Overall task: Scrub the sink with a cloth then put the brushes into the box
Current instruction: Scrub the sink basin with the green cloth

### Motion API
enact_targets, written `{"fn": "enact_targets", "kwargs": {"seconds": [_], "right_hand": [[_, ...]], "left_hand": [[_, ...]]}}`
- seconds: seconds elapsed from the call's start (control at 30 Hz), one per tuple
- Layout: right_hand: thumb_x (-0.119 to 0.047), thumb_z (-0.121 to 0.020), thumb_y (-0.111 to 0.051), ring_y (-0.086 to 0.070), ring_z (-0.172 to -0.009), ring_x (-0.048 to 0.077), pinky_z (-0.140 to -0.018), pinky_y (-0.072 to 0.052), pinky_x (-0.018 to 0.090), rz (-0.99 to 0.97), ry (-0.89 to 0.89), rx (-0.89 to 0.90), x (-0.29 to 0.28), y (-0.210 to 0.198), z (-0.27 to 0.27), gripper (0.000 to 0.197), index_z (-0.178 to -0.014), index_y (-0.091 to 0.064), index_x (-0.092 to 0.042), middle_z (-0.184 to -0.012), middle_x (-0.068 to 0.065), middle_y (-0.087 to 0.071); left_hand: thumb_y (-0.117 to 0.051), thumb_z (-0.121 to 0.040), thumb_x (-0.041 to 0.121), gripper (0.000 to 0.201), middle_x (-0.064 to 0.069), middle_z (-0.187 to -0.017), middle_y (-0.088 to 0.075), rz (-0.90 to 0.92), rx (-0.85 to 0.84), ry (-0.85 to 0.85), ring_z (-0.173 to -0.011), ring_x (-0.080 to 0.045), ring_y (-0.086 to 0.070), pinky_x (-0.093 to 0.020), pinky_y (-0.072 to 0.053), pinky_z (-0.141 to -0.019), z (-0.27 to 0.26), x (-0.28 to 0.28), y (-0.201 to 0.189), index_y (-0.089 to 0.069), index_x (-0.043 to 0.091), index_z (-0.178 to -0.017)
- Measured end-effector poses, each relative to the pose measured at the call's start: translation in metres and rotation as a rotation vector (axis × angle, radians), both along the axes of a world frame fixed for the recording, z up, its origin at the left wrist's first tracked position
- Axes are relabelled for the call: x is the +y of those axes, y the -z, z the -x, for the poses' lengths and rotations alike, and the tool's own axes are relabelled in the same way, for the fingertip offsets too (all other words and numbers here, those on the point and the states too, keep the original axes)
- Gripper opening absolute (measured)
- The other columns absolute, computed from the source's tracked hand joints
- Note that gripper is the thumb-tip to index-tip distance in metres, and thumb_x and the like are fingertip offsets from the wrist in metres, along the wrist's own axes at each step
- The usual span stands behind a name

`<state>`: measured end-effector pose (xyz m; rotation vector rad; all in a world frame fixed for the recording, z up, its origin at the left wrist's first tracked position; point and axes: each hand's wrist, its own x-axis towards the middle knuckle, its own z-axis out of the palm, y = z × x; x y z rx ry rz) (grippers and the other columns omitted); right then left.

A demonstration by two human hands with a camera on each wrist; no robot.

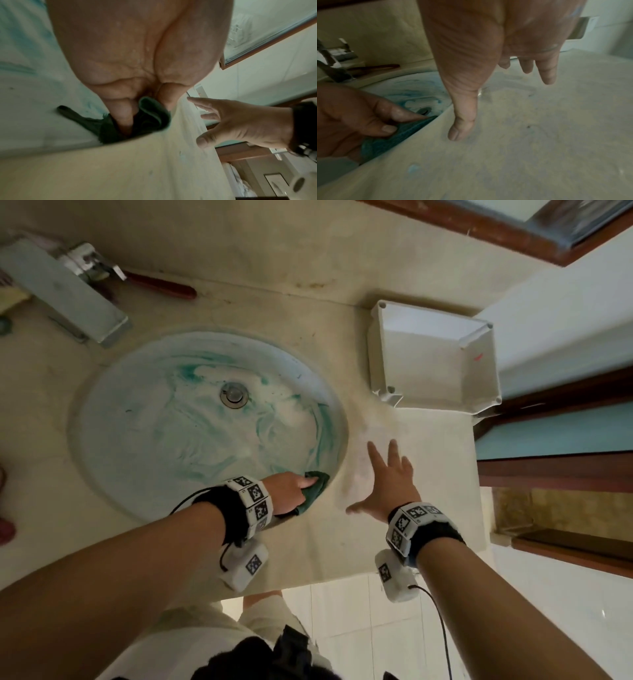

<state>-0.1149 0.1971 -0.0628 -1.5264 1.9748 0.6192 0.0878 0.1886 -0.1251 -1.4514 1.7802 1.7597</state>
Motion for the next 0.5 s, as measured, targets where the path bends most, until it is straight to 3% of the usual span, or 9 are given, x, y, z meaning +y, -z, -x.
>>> {"fn": "enact_targets", "kwargs": {"seconds": [0.1, 0.2, 0.33, 0.5], "right_hand": [[-0.042, -0.056, -0.092, 0.012, -0.149, 0.034, -0.116, -0.024, 0.056, -0.021, 0.005, 0.0, -0.017, -0.001, 0.013, 0.14, -0.15, 0.012, -0.046, -0.159, -0.003, 0.026], [-0.042, -0.055, -0.092, 0.016, -0.148, 0.034, -0.115, -0.022, 0.061, -0.045, -0.016, -0.025, -0.028, 0.005, 0.019, 0.142, -0.148, 0.015, -0.049, -0.158, -0.004, 0.028], [-0.046, -0.054, -0.091, 0.019, -0.146, 0.04, -0.114, -0.022, 0.062, -0.056, -0.068, -0.045, -0.031, 0.015, 0.024, 0.145, -0.148, 0.02, -0.045, -0.158, -0.002, 0.03], [-0.043, -0.057, -0.091, 0.02, -0.144, 0.043, -0.112, -0.022, 0.066, -0.076, -0.091, -0.052, -0.034, 0.02, 0.023, 0.144, -0.148, 0.021, -0.042, -0.157, 0.001, 0.031]], "left_hand": [[-0.041, -0.098, 0.013, 0.052, -0.012, -0.147, -0.043, -0.015, 0.025, -0.118, -0.123, -0.029, -0.051, -0.021, -0.036, -0.096, 0.018, -0.005, -0.003, -0.035, 0.028, -0.148], [-0.04, -0.099, 0.012, 0.05, -0.011, -0.147, -0.043, 0.026, 0.005, -0.197, -0.125, -0.028, -0.05, -0.021, -0.035, -0.1, 0.031, -0.009, -0.002, -0.038, 0.029, -0.146], [-0.04, -0.1, 0.013, 0.046, -0.009, -0.145, -0.046, 0.025, -0.046, -0.2, -0.122, -0.027, -0.052, -0.017, -0.035, -0.095, 0.027, -0.004, -0.001, -0.042, 0.027, -0.144], [-0.046, -0.096, 0.01, 0.048, -0.006, -0.143, -0.049, -0.021, -0.032, -0.252, -0.122, -0.024, -0.052, -0.016, -0.034, -0.097, 0.026, -0.005, 0.007, -0.048, 0.028, -0.14]]}}
